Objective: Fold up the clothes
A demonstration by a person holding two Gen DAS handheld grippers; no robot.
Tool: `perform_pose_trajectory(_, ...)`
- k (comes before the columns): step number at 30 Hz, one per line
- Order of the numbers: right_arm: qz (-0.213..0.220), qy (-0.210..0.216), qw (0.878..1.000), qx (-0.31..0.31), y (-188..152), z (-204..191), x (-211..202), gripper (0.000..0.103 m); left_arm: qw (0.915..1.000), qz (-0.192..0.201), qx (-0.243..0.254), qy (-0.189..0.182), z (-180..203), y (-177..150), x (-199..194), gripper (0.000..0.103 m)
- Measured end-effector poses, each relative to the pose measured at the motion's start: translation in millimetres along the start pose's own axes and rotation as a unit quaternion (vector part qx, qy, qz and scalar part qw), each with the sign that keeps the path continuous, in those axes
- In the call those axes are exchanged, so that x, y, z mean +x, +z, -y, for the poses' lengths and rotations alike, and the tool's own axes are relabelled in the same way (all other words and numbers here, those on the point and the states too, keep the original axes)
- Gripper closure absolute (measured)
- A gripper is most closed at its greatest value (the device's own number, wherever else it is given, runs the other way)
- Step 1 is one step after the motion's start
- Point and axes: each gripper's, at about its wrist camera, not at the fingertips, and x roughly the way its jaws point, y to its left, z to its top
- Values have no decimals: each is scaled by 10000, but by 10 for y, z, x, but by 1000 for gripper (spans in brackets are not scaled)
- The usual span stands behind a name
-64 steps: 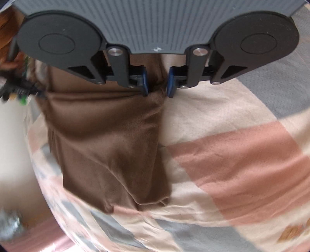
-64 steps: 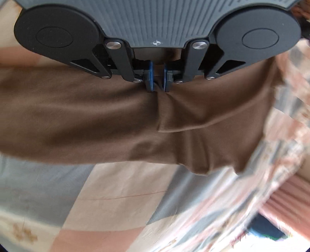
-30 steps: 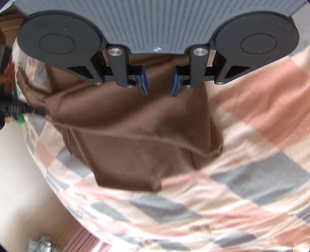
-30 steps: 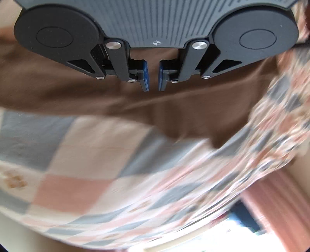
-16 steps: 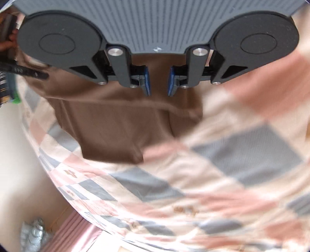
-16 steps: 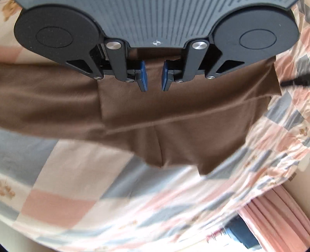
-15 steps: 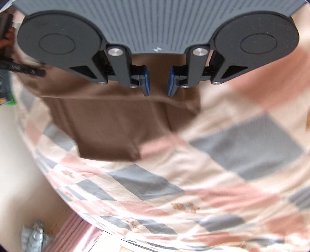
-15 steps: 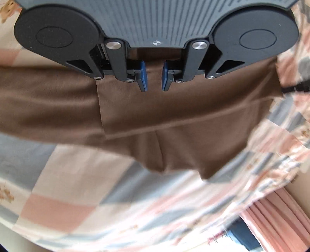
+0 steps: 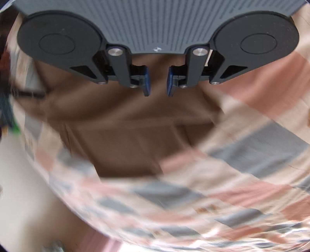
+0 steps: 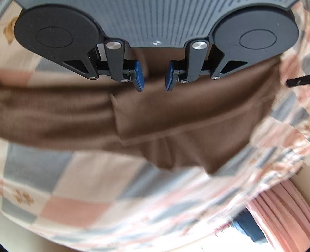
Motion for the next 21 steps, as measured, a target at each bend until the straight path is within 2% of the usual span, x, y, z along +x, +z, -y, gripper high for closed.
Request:
perform_pose_trajectory(2,-89,-201,9996,170,-20,113,20,74,9989,-339,46,335,90,-160,179,88)
perform_pose_trajectory(3,-71,-93,9994,336,-11,175,-18,74,9985,-400,-97,372,77,-213,211,91)
perform_pose_trajectory(5,-70,312,9958,855,5,309,-97,69,9987,-266,-330,298,66,-238,151,90)
perform_pose_trajectory(7,-6,734,9850,1560,2,485,-127,68,9985,-159,-437,290,80,-229,104,85)
perform_pose_trajectory(10,85,1056,9669,2323,62,690,-41,67,9977,-181,-564,329,70,-213,146,85)
perform_pose_trajectory(11,132,1095,9663,2325,97,689,-26,72,9972,-198,-627,357,55,-209,175,85)
perform_pose_trajectory(12,178,1134,9658,2327,132,688,-11,95,9968,-201,-685,369,45,-224,186,85)
perform_pose_trajectory(13,232,1091,9691,2198,176,662,-10,97,9963,-202,-743,380,36,-240,196,86)
perform_pose_trajectory(15,562,1003,9819,1505,248,526,-127,99,9957,-157,-817,400,28,-267,199,86)
perform_pose_trajectory(17,1076,1158,9833,902,254,429,-304,100,9959,-84,-777,456,55,-302,199,86)
perform_pose_trajectory(18,1178,1114,9841,726,249,403,-351,100,9960,-48,-755,485,68,-319,200,86)
perform_pose_trajectory(19,1099,1016,9865,670,241,411,-324,100,9958,-33,-749,521,81,-336,212,86)
perform_pose_trajectory(21,501,688,9928,844,220,510,-94,95,9953,-25,-750,612,112,-362,232,85)
